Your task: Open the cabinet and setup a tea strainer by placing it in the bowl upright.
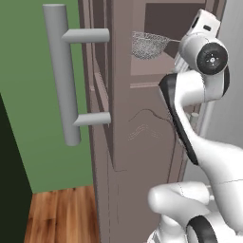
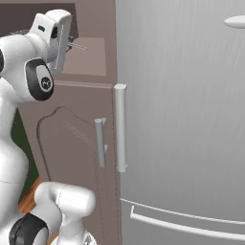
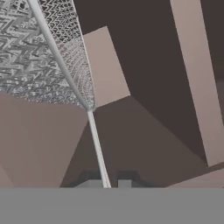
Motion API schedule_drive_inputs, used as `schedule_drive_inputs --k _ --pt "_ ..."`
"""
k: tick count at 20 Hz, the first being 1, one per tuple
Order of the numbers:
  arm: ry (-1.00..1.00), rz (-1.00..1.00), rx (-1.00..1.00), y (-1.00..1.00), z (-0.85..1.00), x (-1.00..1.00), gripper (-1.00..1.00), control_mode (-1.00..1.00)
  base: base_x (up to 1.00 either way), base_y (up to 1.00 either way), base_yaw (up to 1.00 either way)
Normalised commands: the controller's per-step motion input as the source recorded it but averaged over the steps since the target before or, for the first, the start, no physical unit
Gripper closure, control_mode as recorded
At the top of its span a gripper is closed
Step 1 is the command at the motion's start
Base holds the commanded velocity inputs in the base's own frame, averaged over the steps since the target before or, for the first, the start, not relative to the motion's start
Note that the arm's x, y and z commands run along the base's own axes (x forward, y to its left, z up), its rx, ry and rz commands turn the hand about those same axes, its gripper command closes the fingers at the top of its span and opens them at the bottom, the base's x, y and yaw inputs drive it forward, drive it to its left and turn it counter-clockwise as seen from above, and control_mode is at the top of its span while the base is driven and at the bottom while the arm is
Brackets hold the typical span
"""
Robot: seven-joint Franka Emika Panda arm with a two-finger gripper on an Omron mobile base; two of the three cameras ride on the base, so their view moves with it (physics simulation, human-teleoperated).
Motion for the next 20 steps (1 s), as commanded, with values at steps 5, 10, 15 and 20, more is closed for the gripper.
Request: schedule_drive_inputs --k 5,10,15,20 --pt "-0.07 -0.11 0.0 -0.16 0.06 -0.97 1.0 -1.0 0.0 0.0 0.0" --pt "0.0 -0.02 0.02 -0.03 0.05 -1.0 1.0 -1.0 0.0 0.0 0.0" --pt "0.0 0.0 0.05 -0.09 0.09 -1.0 1.0 -1.0 0.0 0.0 0.0" --pt "0.0 -0.02 0.03 -0.1 0.05 -1.0 1.0 -1.0 0.0 0.0 0.0"
